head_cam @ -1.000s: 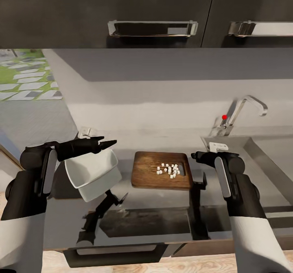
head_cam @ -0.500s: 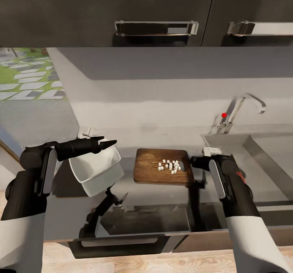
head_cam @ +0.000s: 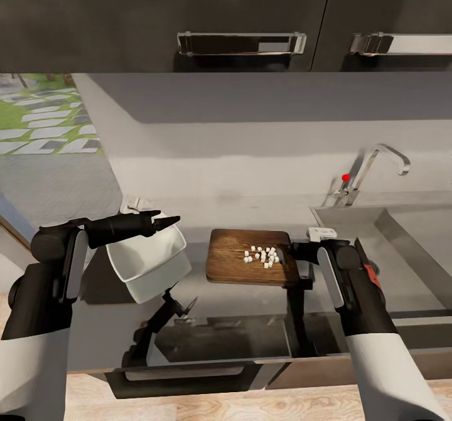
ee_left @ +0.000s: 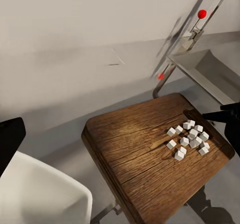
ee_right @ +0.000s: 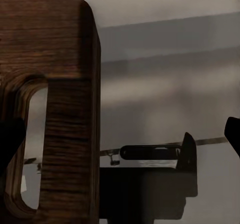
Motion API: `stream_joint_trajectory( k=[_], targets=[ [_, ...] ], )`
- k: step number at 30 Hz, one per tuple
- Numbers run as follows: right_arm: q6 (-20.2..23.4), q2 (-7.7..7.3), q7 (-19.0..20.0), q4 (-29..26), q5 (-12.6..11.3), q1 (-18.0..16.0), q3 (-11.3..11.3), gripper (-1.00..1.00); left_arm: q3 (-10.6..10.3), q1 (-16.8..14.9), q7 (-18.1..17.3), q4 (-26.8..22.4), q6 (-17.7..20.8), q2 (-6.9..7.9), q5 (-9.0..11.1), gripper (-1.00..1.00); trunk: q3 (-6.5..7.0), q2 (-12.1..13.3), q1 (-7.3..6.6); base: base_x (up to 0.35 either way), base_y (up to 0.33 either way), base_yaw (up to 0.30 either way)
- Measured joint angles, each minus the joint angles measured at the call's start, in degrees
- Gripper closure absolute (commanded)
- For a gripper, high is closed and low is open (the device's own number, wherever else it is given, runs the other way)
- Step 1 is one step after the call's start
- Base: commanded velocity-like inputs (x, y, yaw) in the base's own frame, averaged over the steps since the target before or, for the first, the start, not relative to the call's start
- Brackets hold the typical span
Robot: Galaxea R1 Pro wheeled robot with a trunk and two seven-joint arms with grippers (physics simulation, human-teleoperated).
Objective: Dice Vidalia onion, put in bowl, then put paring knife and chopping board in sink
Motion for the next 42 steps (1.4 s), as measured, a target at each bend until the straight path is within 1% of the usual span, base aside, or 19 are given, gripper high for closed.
stream_joint_trajectory(
  k=[7,11,14,16,21,28,29,31,32,42],
  targets=[
    [0.1,0.00,-0.3,0.4,0.0,0.0,0.0,-1.00,0.0,0.0,0.0,0.0,0.0,-0.06,0.0,-1.00,0.00,0.0,0.00,0.000,0.000,0.000],
    [0.1,0.00,-2.2,0.6,0.0,0.0,0.1,-1.00,0.0,0.0,0.0,0.0,0.0,-0.07,0.0,-1.00,0.00,0.0,0.00,0.000,0.000,0.000],
    [0.0,0.07,-4.5,0.6,0.0,0.0,0.2,-1.00,0.0,0.0,0.0,0.0,0.0,-0.08,0.0,-1.00,0.00,0.0,0.00,0.000,0.000,0.000],
    [0.0,0.08,-5.0,0.6,0.0,0.0,0.2,-1.00,0.0,0.0,0.0,0.0,0.0,-0.08,0.0,-1.00,0.00,0.0,0.00,0.000,0.039,0.000],
    [-0.1,0.10,-5.2,0.6,0.0,0.0,1.0,-1.00,0.0,0.0,0.0,0.0,0.0,-0.05,0.0,-1.00,0.00,0.0,0.00,0.000,0.113,0.000],
    [-0.1,0.10,-5.2,0.7,0.0,0.0,1.2,-1.00,0.0,0.0,0.0,0.0,0.0,-0.05,0.0,-1.00,0.00,0.0,0.00,0.000,0.007,0.000],
    [-0.1,0.10,-5.2,0.9,0.0,0.0,1.2,-1.00,0.0,0.0,0.0,0.0,0.0,-0.06,0.0,-1.00,0.00,0.0,0.00,0.000,0.000,0.000],
    [-0.2,0.10,-5.2,4.1,0.0,0.0,1.1,-1.00,0.0,0.0,0.0,0.0,0.0,-0.07,0.0,-1.00,0.00,0.0,0.00,0.000,0.000,0.000],
    [-0.3,0.11,-5.3,4.5,-0.3,-0.2,1.2,-1.00,0.0,0.0,0.0,0.0,0.0,-0.07,0.0,-1.00,0.01,0.0,-0.01,0.000,0.000,0.000],
    [-0.4,0.11,-5.3,4.7,-0.3,-0.3,1.2,-1.00,0.0,0.0,0.0,0.0,0.0,-0.08,0.0,-1.00,0.01,0.0,-0.01,0.000,0.000,0.000]
  ],
)
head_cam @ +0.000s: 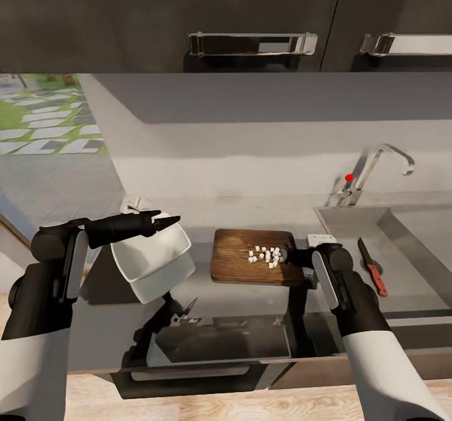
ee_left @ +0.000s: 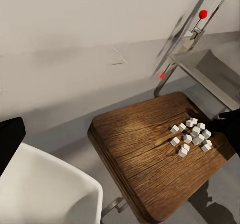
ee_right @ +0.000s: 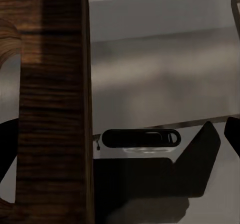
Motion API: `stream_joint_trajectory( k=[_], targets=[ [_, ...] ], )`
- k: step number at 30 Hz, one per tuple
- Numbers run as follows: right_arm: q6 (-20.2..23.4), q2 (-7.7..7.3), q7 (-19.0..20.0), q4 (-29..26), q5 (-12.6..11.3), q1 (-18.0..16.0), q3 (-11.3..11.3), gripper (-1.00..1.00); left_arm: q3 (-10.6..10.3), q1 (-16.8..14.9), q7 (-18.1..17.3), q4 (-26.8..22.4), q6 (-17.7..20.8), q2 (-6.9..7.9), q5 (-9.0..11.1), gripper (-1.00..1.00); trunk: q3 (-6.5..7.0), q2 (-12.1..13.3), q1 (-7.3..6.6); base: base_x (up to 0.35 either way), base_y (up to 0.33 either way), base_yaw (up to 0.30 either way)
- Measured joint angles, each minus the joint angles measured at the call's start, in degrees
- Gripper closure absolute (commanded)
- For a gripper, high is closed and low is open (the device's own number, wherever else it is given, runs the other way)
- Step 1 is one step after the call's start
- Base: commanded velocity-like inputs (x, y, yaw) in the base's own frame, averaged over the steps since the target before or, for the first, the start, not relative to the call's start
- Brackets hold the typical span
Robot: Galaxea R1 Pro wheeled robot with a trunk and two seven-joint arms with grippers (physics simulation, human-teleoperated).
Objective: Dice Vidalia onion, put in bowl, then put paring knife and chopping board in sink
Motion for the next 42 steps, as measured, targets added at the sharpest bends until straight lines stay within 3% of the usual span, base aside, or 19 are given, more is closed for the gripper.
stream_joint_trajectory(
  k=[5,6,36,42],
  targets=[
    [0.0,0.06,0.0,0.0,0.1,0.0,0.0,-1.00,0.0,0.0,0.0,0.0,0.0,0.00,0.0,-1.00,0.00,0.0,0.00,0.000,0.000,0.000],
    [0.0,0.07,0.0,0.0,0.1,0.0,0.0,1.00,0.0,0.0,0.0,0.0,0.0,0.00,0.0,-1.00,0.00,0.0,0.00,0.000,0.000,0.000],
    [-0.7,0.34,0.1,0.4,-0.9,0.0,0.1,1.00,0.0,0.0,0.0,0.0,0.0,0.00,0.0,-1.00,0.00,0.0,0.00,0.000,0.000,0.000],
    [-2.5,0.34,0.0,1.0,-0.6,0.0,1.7,1.00,0.0,0.0,0.0,0.0,0.0,-0.01,0.0,-1.00,0.03,0.0,0.00,0.000,0.000,0.000]
  ],
)
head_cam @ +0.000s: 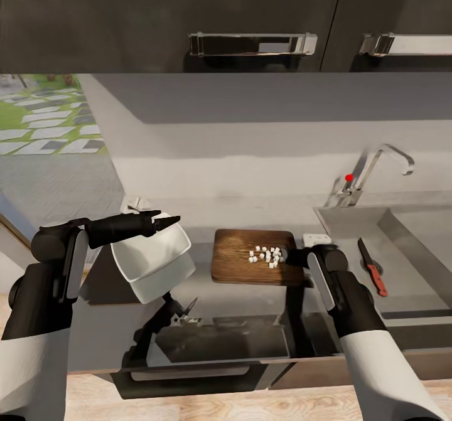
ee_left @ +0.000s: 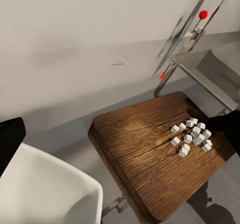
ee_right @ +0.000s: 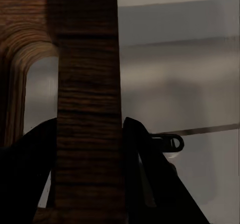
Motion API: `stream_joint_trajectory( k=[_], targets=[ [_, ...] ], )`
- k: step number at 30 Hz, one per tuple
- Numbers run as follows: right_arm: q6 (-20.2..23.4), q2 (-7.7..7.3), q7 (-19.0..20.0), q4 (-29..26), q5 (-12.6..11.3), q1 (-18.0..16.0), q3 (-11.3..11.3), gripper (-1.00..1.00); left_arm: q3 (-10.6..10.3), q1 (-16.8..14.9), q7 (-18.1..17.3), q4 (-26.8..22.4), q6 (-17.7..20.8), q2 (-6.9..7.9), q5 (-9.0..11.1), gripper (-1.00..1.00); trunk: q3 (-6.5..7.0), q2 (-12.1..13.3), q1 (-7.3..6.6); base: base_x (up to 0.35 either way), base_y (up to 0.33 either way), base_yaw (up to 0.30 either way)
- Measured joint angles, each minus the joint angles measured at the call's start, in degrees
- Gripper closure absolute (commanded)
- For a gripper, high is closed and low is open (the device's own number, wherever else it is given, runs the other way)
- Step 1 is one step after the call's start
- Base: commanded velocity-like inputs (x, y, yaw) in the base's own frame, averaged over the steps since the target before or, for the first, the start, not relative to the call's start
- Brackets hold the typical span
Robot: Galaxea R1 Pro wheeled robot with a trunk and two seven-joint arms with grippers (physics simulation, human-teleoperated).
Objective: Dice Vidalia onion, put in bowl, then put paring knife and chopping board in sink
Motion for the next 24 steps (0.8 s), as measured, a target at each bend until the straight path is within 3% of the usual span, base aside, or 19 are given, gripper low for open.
stream_joint_trajectory(
  k=[24],
  targets=[
    [0.1,-0.02,0.0,1.0,0.8,0.0,0.3,1.00,0.0,0.0,0.0,0.0,0.0,0.00,0.0,-1.00,2.09,0.0,0.01,0.000,0.000,0.000]
  ],
)
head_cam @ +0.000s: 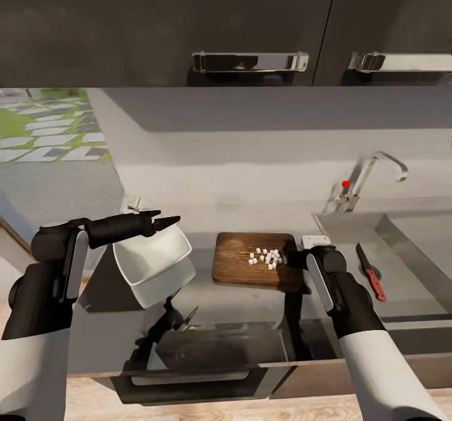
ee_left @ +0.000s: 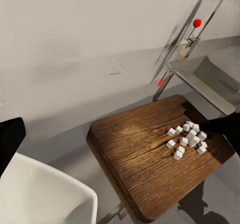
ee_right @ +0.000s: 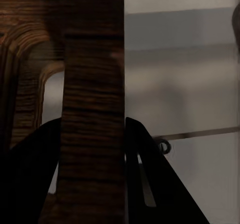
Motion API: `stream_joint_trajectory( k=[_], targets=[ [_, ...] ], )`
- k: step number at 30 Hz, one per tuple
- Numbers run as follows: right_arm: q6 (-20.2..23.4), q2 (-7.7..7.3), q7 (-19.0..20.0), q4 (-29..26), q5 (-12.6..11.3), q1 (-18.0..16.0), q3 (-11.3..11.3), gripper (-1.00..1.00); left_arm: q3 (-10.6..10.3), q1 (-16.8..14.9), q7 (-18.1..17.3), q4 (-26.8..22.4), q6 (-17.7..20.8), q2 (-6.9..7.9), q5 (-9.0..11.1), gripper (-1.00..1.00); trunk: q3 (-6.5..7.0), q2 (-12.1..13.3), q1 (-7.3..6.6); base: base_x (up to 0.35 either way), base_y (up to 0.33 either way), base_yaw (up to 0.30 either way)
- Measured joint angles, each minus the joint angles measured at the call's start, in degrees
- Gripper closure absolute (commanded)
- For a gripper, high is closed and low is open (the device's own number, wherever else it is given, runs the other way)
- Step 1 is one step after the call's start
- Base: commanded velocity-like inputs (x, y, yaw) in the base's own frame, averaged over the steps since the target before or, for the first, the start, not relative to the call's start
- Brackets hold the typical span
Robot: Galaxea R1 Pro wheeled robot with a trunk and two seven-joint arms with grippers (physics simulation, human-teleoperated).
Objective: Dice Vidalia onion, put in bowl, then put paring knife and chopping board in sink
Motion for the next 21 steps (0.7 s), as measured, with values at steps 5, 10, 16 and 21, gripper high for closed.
stream_joint_trajectory(
  k=[5,10,16,21],
  targets=[
    [0.0,0.00,0.0,0.0,0.0,0.0,0.0,1.00,0.0,0.0,0.0,0.0,0.0,0.00,0.0,-1.00,0.42,0.0,0.00,0.000,0.000,0.000],
    [0.0,0.00,0.0,0.0,0.0,0.0,0.0,1.00,0.0,0.0,0.0,0.0,0.0,0.00,0.0,-1.00,0.79,0.0,0.00,0.000,0.000,0.000],
    [0.0,0.00,0.0,-0.2,-0.1,0.0,0.0,1.00,0.0,0.0,0.0,0.0,0.0,0.00,0.0,-1.00,1.22,0.0,0.00,0.000,0.000,0.000],
    [0.1,0.00,0.0,-0.3,-0.1,0.0,0.0,1.00,0.0,0.0,0.0,0.0,0.0,0.00,0.0,-1.00,1.59,0.0,0.00,0.000,0.000,0.000]
  ],
)
